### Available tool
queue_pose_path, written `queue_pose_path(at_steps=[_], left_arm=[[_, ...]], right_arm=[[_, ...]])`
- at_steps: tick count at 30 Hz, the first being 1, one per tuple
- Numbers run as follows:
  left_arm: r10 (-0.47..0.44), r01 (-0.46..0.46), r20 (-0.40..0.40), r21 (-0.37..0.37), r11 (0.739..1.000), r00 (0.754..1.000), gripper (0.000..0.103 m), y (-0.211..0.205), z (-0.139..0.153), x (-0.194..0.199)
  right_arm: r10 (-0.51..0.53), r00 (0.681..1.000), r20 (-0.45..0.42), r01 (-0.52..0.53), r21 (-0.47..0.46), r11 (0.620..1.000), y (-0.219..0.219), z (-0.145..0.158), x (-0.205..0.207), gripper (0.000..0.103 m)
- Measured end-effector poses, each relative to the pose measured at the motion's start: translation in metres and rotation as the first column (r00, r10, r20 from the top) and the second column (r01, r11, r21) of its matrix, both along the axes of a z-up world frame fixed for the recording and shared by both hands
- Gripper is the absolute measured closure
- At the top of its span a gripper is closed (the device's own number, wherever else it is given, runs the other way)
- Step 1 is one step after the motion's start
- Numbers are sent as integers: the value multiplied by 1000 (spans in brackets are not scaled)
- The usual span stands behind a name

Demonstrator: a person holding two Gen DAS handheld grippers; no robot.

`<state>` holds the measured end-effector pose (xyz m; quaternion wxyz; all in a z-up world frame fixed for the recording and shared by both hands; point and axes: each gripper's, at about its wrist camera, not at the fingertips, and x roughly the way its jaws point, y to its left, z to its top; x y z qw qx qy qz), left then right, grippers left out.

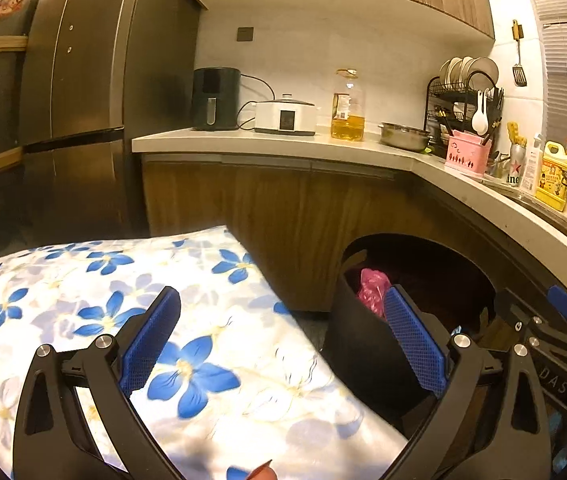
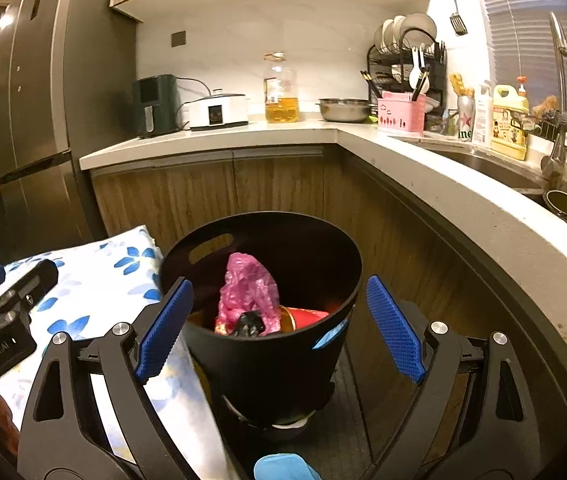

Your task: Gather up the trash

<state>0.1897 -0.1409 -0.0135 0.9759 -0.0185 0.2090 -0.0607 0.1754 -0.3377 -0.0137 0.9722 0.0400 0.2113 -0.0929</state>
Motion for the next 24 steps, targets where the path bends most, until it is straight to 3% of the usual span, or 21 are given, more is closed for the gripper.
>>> queue_pose_path(at_steps=[15,18,24], left_arm=[[35,-35,1,7,999,999,6,29,-3,-72],[38,-38,1,7,999,999,6,33,-5,-82],[34,-34,-4,3,999,999,6,40,-7,-103]], right_arm=[[39,999,-9,-39,-28,999,33,4,-62,15],[41,999,-11,-42,-19,999,35,4,-72,10],[58,998,0,-58,-17,998,45,5,-93,9]])
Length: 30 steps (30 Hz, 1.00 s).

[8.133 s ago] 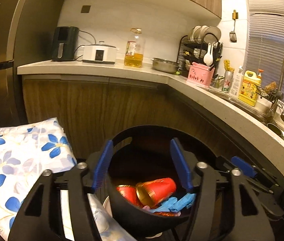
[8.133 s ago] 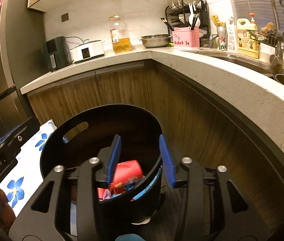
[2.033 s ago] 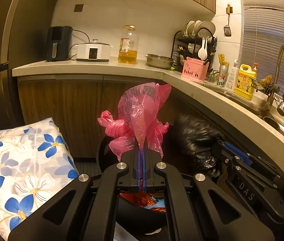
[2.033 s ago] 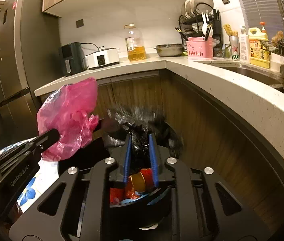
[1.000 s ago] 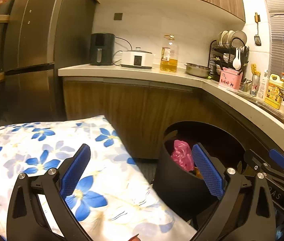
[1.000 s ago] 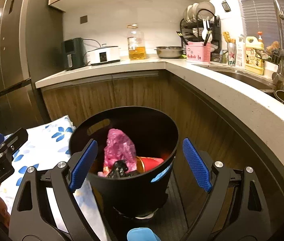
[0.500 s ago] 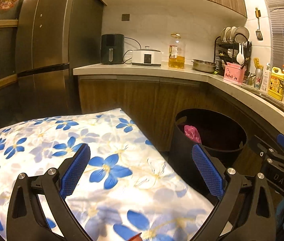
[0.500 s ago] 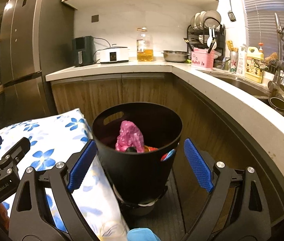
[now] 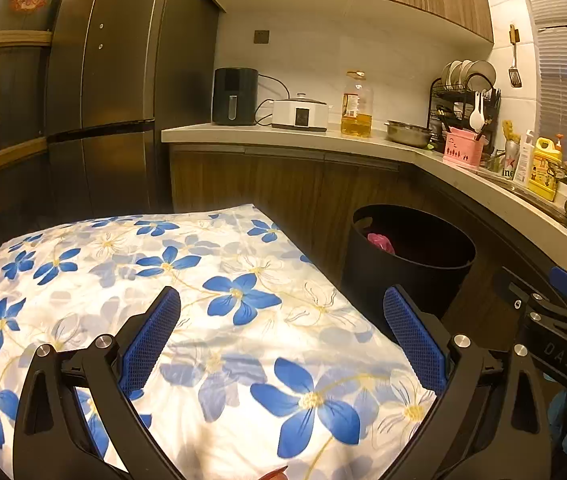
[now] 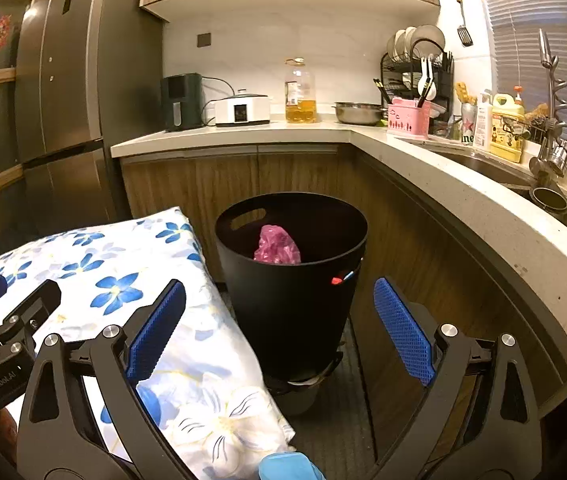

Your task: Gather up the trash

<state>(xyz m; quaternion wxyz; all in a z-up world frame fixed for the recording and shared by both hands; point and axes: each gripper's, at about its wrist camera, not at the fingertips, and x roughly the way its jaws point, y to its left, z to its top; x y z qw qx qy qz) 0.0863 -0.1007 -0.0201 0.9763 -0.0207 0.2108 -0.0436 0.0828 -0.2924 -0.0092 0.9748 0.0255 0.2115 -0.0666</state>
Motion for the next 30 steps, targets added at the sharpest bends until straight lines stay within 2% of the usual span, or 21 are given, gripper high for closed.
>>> queue_pose_path(at_steps=[11,30], left_arm=[[9,-9,-3,-3,1000,1000,6,16,-3,-27],[25,-25,0,-24,999,1000,6,32,-2,-44]], right_arm=[[27,1000,6,-27,-12,1000,19,0,-30,9],[56,998,12,-56,-22,998,36,3,-43,9]])
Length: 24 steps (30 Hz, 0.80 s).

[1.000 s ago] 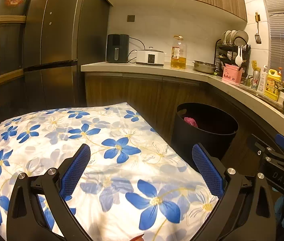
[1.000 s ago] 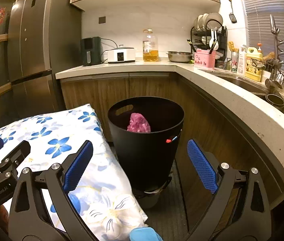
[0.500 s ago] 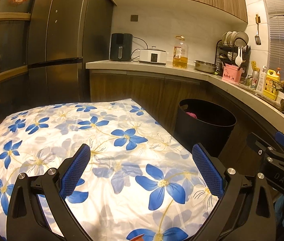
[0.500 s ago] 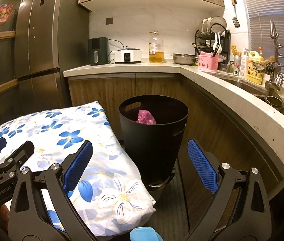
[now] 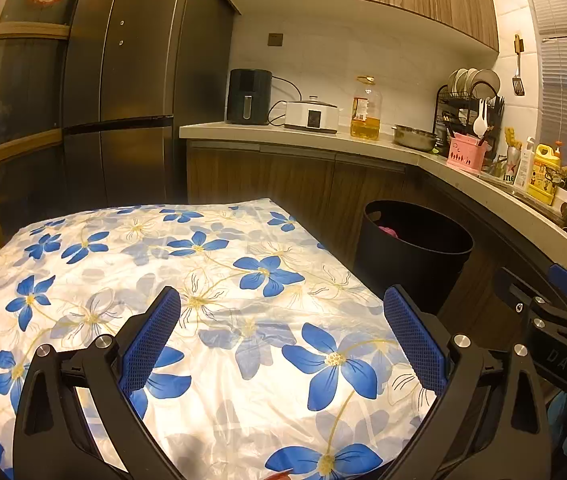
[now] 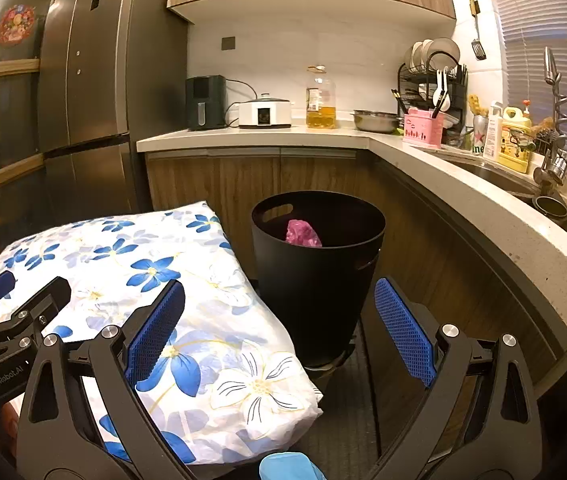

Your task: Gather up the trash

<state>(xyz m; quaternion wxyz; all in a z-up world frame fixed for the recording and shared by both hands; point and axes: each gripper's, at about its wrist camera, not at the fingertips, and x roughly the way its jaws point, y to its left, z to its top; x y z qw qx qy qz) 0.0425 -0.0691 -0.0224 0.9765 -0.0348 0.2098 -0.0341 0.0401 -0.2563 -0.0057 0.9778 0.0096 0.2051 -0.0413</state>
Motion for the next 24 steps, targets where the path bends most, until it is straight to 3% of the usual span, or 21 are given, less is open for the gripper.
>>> queue_pose_path(at_steps=[24], left_arm=[[-1,1,10,10,1000,1000,6,-1,2,-1]], right_arm=[[0,1000,-1,0,2,1000,2,-1,-1,8]])
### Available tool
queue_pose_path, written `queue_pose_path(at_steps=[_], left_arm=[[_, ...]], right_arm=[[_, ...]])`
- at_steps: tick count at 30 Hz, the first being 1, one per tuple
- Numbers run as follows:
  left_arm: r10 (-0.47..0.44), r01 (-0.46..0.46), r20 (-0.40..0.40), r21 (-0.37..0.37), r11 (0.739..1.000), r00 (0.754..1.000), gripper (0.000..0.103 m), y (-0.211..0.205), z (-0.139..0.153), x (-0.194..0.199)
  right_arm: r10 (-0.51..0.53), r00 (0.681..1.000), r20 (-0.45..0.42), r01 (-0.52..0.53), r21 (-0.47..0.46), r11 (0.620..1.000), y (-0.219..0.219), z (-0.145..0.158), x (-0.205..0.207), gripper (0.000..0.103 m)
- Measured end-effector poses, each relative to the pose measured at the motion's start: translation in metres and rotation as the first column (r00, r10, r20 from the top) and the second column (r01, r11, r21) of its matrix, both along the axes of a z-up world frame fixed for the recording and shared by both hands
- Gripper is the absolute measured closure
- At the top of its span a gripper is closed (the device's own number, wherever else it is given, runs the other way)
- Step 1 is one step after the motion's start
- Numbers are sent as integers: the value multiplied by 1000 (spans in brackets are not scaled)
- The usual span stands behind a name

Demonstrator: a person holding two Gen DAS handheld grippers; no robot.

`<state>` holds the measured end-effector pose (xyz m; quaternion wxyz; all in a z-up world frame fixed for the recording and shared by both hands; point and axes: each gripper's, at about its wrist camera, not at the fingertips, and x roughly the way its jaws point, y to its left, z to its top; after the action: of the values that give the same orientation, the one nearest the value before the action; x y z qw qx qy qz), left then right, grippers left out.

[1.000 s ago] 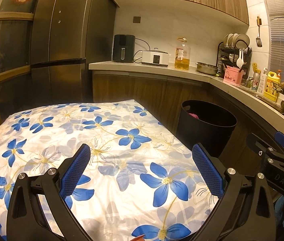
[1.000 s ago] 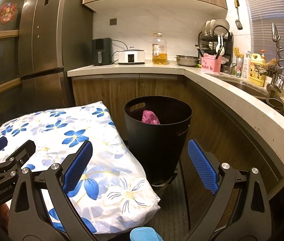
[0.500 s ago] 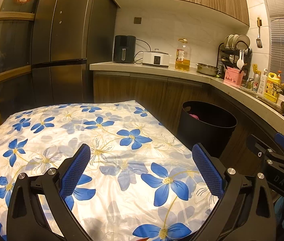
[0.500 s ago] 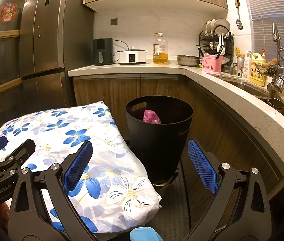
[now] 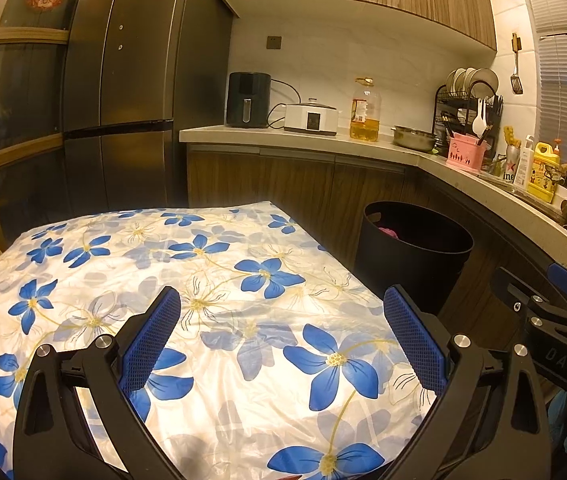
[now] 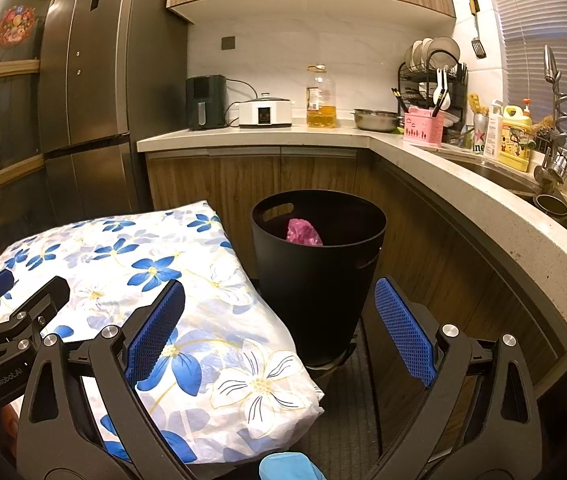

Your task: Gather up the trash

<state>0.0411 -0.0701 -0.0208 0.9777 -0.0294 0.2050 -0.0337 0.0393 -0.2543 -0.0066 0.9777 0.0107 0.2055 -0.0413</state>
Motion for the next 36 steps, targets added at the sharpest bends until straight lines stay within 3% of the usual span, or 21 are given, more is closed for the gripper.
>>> queue_pose_path(at_steps=[36], left_arm=[[-37,36,22,23,999,999,6,-1,3,-6]], right_arm=[[4,1000,0,-4,1,1000,2,-3,-1,8]])
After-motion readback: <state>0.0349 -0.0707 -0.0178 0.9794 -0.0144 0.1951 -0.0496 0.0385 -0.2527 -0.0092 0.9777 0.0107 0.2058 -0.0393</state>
